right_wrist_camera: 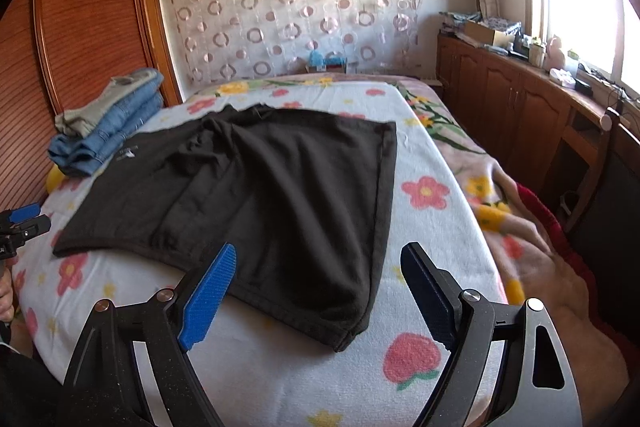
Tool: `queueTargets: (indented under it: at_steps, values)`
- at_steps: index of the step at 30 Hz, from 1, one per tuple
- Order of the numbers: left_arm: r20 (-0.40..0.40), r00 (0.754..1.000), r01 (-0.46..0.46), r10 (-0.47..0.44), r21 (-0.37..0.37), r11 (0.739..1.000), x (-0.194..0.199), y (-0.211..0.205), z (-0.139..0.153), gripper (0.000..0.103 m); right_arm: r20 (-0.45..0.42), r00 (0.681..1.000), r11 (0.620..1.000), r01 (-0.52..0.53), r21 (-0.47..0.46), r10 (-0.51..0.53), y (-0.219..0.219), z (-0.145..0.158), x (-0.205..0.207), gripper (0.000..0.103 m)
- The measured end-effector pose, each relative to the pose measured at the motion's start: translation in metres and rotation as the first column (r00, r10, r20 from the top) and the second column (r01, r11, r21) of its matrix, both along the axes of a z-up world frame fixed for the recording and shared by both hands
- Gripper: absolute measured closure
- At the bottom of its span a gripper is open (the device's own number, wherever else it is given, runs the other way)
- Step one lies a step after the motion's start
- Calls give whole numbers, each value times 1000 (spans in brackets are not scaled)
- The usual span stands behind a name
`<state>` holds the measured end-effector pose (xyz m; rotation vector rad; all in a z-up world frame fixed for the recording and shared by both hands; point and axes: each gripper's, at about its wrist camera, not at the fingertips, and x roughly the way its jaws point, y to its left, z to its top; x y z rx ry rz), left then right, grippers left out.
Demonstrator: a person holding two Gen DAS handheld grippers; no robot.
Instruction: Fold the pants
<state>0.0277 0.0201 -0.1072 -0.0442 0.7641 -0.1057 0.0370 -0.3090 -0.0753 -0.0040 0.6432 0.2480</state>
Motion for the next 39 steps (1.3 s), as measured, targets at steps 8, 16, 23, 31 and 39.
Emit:
queueTargets:
  at_steps: [8, 16, 23, 31, 39]
  values:
    - [-48, 998, 41, -43, -53, 998, -3, 2, -11, 55, -42, 999, 1000, 5, -7, -5, -5, 3, 1, 18]
    - [-70, 996, 58, -60, -37, 998, -7, -1, -20, 68, -45, 999, 1000, 5, -7, -6, -10, 9, -7, 18]
    - [-55, 994, 94, -95, -30, 995, -7, -7, -13, 96, -35, 999, 1000, -12, 3, 12, -14, 7, -8, 18]
    - [15, 984, 177, -177, -65, 982, 4, -25, 24, 98, -15, 999, 1000, -30, 7, 30, -3, 11, 1, 22]
    - [89, 956, 283, -278, -51, 958, 31, -61, 61, 99, 1, 999, 999, -33, 5, 33, -5, 12, 0, 23]
